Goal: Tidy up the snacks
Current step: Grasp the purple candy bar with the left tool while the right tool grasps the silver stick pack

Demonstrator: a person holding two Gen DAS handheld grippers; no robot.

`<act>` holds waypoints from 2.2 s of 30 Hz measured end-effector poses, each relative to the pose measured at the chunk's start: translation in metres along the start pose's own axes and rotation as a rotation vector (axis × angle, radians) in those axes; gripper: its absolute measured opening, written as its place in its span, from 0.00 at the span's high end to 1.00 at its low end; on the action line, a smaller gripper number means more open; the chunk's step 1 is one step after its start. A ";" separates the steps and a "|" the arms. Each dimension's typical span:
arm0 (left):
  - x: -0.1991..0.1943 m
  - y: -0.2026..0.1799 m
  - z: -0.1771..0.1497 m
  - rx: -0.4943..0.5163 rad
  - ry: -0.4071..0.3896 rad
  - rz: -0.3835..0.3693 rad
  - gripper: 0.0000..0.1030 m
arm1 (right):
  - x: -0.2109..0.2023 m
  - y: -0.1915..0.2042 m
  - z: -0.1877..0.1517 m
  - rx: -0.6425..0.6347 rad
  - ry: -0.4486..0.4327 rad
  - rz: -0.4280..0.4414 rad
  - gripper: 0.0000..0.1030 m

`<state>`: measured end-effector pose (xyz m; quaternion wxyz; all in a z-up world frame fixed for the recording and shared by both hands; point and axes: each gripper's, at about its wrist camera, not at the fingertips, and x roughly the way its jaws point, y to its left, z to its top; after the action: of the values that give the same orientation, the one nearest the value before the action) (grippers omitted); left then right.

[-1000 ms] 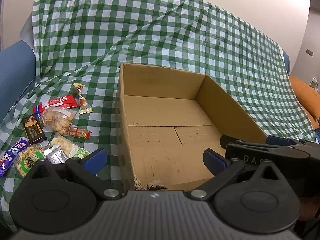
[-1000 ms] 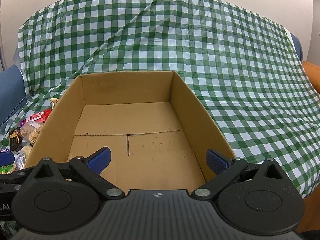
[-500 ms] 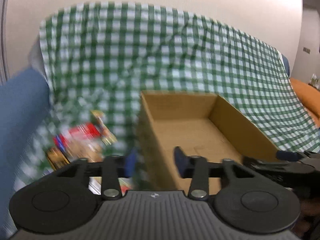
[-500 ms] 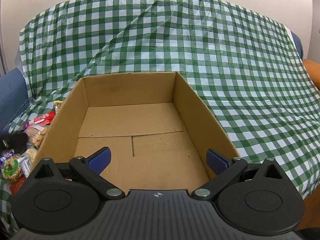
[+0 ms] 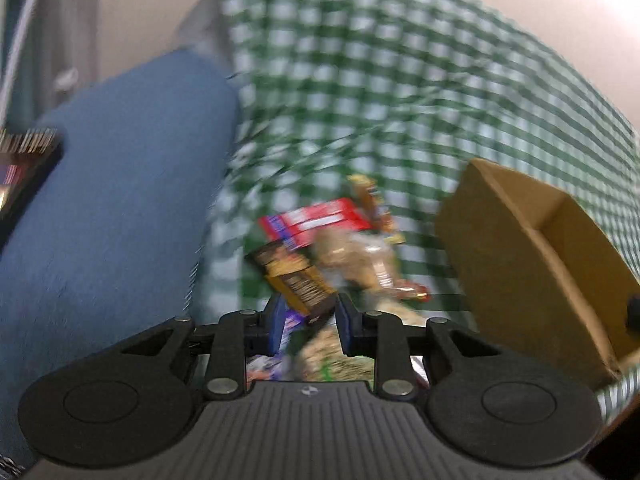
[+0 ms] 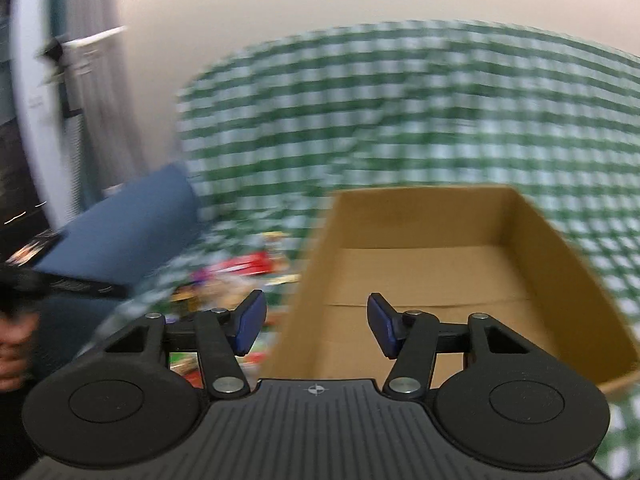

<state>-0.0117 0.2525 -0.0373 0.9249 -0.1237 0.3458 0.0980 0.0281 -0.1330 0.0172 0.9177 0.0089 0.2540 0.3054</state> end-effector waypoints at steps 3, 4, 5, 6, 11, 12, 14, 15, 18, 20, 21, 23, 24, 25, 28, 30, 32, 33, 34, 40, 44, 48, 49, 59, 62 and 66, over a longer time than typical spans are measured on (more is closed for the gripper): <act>0.014 0.008 0.002 -0.006 0.046 0.017 0.71 | 0.012 0.036 -0.007 -0.093 0.024 0.116 0.51; 0.016 0.008 0.001 0.008 0.054 0.022 0.71 | 0.016 0.048 -0.010 -0.127 0.026 0.142 0.57; 0.017 0.009 -0.003 0.018 0.061 0.022 0.72 | 0.020 0.060 -0.014 -0.168 0.029 0.159 0.66; 0.019 0.009 -0.004 0.017 0.067 0.023 0.72 | 0.025 0.070 -0.019 -0.206 0.032 0.166 0.68; 0.034 0.006 -0.006 0.022 0.136 0.041 0.77 | 0.059 0.093 -0.038 -0.260 0.111 0.158 0.71; 0.038 0.004 -0.006 0.028 0.151 0.054 0.77 | 0.067 0.096 -0.042 -0.274 0.139 0.152 0.71; 0.046 0.003 -0.007 0.030 0.184 0.085 0.77 | 0.080 0.102 -0.049 -0.299 0.174 0.144 0.71; 0.050 0.005 -0.007 0.022 0.201 0.100 0.77 | 0.085 0.105 -0.051 -0.316 0.186 0.136 0.70; 0.059 0.006 -0.007 0.021 0.239 0.129 0.77 | 0.099 0.110 -0.061 -0.347 0.226 0.105 0.68; 0.065 0.003 -0.009 0.045 0.273 0.134 0.77 | 0.110 0.111 -0.065 -0.361 0.238 0.079 0.65; 0.069 0.003 -0.009 0.052 0.294 0.134 0.77 | 0.116 0.111 -0.068 -0.371 0.246 0.061 0.63; 0.077 0.004 -0.010 0.051 0.334 0.133 0.77 | 0.126 0.111 -0.071 -0.378 0.270 0.018 0.57; 0.080 0.005 -0.010 0.047 0.352 0.137 0.77 | 0.131 0.108 -0.072 -0.369 0.290 0.005 0.57; 0.083 0.006 -0.011 0.043 0.362 0.139 0.77 | 0.135 0.106 -0.072 -0.355 0.302 0.001 0.56; 0.086 0.005 -0.010 0.045 0.371 0.146 0.77 | 0.140 0.105 -0.071 -0.346 0.300 0.001 0.56; 0.086 0.006 -0.009 0.039 0.370 0.149 0.77 | 0.141 0.103 -0.069 -0.328 0.307 0.011 0.56; 0.085 0.006 -0.009 0.033 0.358 0.148 0.83 | 0.142 0.103 -0.069 -0.326 0.310 0.019 0.57; 0.082 0.006 -0.008 0.032 0.347 0.146 0.84 | 0.142 0.103 -0.069 -0.325 0.312 0.025 0.57; 0.079 0.005 -0.008 0.031 0.331 0.145 0.85 | 0.143 0.102 -0.068 -0.323 0.314 0.029 0.61; 0.041 0.006 -0.005 0.003 0.157 0.109 0.85 | 0.139 0.102 -0.069 -0.332 0.298 0.067 0.76; 0.025 0.001 -0.006 -0.021 0.134 0.039 0.85 | 0.124 0.106 -0.065 -0.345 0.246 0.088 0.79; 0.017 -0.011 -0.011 -0.009 0.165 -0.071 0.85 | 0.109 0.109 -0.059 -0.352 0.226 0.109 0.79; 0.016 -0.015 -0.014 0.003 0.179 -0.088 0.85 | 0.107 0.108 -0.060 -0.344 0.237 0.113 0.79; 0.045 -0.048 -0.025 0.148 0.342 -0.070 0.84 | 0.118 0.095 -0.071 -0.246 0.381 0.116 0.74; 0.046 -0.046 -0.025 0.146 0.349 -0.073 0.81 | 0.119 0.096 -0.073 -0.249 0.387 0.117 0.73; 0.046 -0.044 -0.026 0.142 0.349 -0.076 0.81 | 0.122 0.094 -0.075 -0.233 0.408 0.123 0.71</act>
<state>0.0186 0.2071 -0.0794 0.8603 -0.0864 0.5022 0.0154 0.0240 0.0020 -0.0880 0.8219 -0.1433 0.3962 0.3832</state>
